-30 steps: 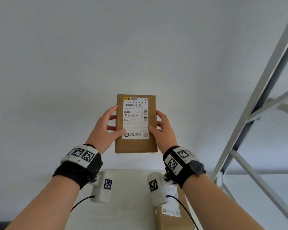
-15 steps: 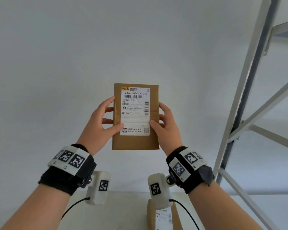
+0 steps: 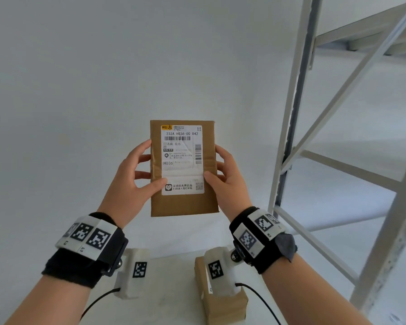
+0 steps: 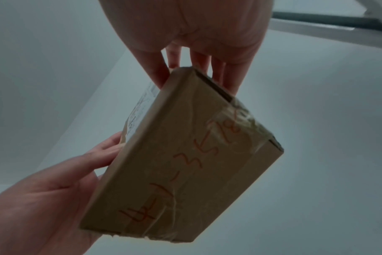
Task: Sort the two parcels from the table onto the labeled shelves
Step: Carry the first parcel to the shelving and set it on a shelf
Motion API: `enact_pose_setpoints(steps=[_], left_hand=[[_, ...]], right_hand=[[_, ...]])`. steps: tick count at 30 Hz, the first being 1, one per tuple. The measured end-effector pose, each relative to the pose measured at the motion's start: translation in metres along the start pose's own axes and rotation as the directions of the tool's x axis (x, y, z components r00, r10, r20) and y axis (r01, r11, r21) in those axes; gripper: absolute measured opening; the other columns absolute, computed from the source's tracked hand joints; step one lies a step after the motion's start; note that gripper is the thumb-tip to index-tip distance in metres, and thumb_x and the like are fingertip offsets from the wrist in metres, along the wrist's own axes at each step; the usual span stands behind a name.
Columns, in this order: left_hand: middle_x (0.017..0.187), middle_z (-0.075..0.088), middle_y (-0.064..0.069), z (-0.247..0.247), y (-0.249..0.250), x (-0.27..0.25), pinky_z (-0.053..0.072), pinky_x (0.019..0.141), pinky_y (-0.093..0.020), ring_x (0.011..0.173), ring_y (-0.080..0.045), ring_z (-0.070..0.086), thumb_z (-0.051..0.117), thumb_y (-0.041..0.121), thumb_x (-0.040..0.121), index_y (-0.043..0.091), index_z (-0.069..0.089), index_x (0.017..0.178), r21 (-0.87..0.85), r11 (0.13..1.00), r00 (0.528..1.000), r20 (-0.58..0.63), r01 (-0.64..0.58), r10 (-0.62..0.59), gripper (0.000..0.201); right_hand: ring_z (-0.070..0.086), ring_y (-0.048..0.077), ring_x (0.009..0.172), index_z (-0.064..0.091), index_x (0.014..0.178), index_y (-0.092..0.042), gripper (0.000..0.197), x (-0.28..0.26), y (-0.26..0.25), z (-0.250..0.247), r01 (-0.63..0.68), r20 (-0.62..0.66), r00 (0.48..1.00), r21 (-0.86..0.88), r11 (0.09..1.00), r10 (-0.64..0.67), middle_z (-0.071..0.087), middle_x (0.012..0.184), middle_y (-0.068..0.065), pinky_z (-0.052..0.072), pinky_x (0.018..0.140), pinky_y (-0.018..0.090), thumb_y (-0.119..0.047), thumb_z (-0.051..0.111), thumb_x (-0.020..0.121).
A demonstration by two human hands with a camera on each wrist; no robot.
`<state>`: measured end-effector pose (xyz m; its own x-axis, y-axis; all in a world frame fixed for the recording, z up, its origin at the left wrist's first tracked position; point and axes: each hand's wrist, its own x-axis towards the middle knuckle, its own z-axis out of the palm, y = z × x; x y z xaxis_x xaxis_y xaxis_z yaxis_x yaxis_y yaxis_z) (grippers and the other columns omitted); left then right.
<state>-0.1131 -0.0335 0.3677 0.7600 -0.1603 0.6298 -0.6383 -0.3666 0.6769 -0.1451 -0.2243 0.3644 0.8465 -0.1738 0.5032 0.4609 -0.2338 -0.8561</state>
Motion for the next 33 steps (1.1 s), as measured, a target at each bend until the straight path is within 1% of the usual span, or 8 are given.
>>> enact_pose_setpoints(steps=[3,7,14,20,22,25,29,33], left_hand=[[0.126,0.045,0.009,0.005,0.003,-0.018,0.042,0.068,-0.014,0.093,-0.001,0.055,0.068,0.017,0.08,0.04,0.028,0.137,-0.022,1.0,0.999,0.038,-0.005,0.006,0.073],[0.126,0.044,0.009,0.029,0.012,-0.036,0.043,0.07,-0.015,0.095,-0.004,0.055,0.068,0.019,0.08,0.038,0.027,0.138,-0.057,0.998,0.994,0.108,-0.025,0.031,0.073],[0.132,0.046,0.002,0.096,0.055,-0.052,0.048,0.073,-0.021,0.097,-0.008,0.056,0.068,0.021,0.079,0.037,0.027,0.138,-0.145,0.985,0.965,0.23,-0.095,0.127,0.073],[0.129,0.045,0.005,0.161,0.118,-0.063,0.048,0.074,-0.023,0.096,-0.006,0.056,0.067,0.021,0.08,0.038,0.027,0.137,-0.243,0.958,0.936,0.275,-0.154,0.22,0.072],[0.13,0.045,0.004,0.188,0.142,-0.069,0.049,0.074,-0.024,0.096,-0.006,0.056,0.067,0.022,0.079,0.039,0.028,0.137,-0.275,0.947,0.926,0.286,-0.168,0.247,0.072],[0.131,0.046,0.002,0.231,0.182,-0.082,0.051,0.077,-0.027,0.098,-0.007,0.056,0.068,0.022,0.079,0.039,0.027,0.137,-0.334,0.929,0.915,0.305,-0.158,0.266,0.073],[0.131,0.046,0.003,0.292,0.238,-0.104,0.053,0.082,-0.033,0.1,-0.008,0.056,0.069,0.026,0.078,0.041,0.027,0.137,-0.393,0.905,0.899,0.32,-0.162,0.3,0.073],[0.131,0.046,0.004,0.342,0.282,-0.127,0.052,0.083,-0.033,0.101,-0.008,0.055,0.069,0.029,0.078,0.042,0.026,0.136,-0.432,0.888,0.895,0.315,-0.161,0.316,0.074]], right_hand=[[0.066,0.021,0.099,0.04,0.122,-0.049,0.051,-0.024,0.001,-0.006,-0.026,-0.037,0.999,-0.012,1.0,0.025,0.063,0.115,-0.001,0.057,0.084,0.046,-0.01,0.049,0.09],[0.066,0.021,0.1,0.04,0.129,-0.042,0.051,-0.058,0.005,-0.029,-0.064,-0.12,0.991,-0.024,0.998,0.061,0.064,0.115,0.001,0.058,0.082,0.045,-0.01,0.049,0.09],[0.066,0.023,0.1,0.04,0.126,-0.045,0.051,-0.106,-0.004,-0.105,-0.101,-0.281,0.956,-0.06,0.993,0.08,0.064,0.114,0.002,0.06,0.079,0.041,-0.009,0.049,0.091],[0.067,0.025,0.1,0.042,0.126,-0.043,0.051,-0.138,-0.022,-0.187,-0.079,-0.39,0.92,-0.106,0.991,0.031,0.065,0.115,0.005,0.059,0.08,0.045,-0.007,0.049,0.09],[0.066,0.026,0.101,0.043,0.121,-0.047,0.052,-0.152,-0.029,-0.219,-0.073,-0.422,0.906,-0.122,0.99,0.015,0.064,0.116,0.006,0.059,0.081,0.044,-0.005,0.048,0.09],[0.066,0.028,0.101,0.043,0.116,-0.053,0.055,-0.174,-0.04,-0.273,-0.087,-0.466,0.885,-0.155,0.984,0.005,0.063,0.118,0.007,0.058,0.082,0.049,-0.006,0.048,0.088],[0.066,0.027,0.102,0.04,0.13,-0.04,0.053,-0.206,-0.053,-0.351,-0.095,-0.502,0.865,-0.194,0.976,-0.016,0.064,0.118,0.007,0.059,0.08,0.046,-0.006,0.048,0.09],[0.066,0.029,0.101,0.044,0.125,-0.044,0.054,-0.235,-0.062,-0.414,-0.087,-0.528,0.848,-0.222,0.971,-0.045,0.065,0.117,0.008,0.057,0.083,0.052,-0.005,0.049,0.088]])
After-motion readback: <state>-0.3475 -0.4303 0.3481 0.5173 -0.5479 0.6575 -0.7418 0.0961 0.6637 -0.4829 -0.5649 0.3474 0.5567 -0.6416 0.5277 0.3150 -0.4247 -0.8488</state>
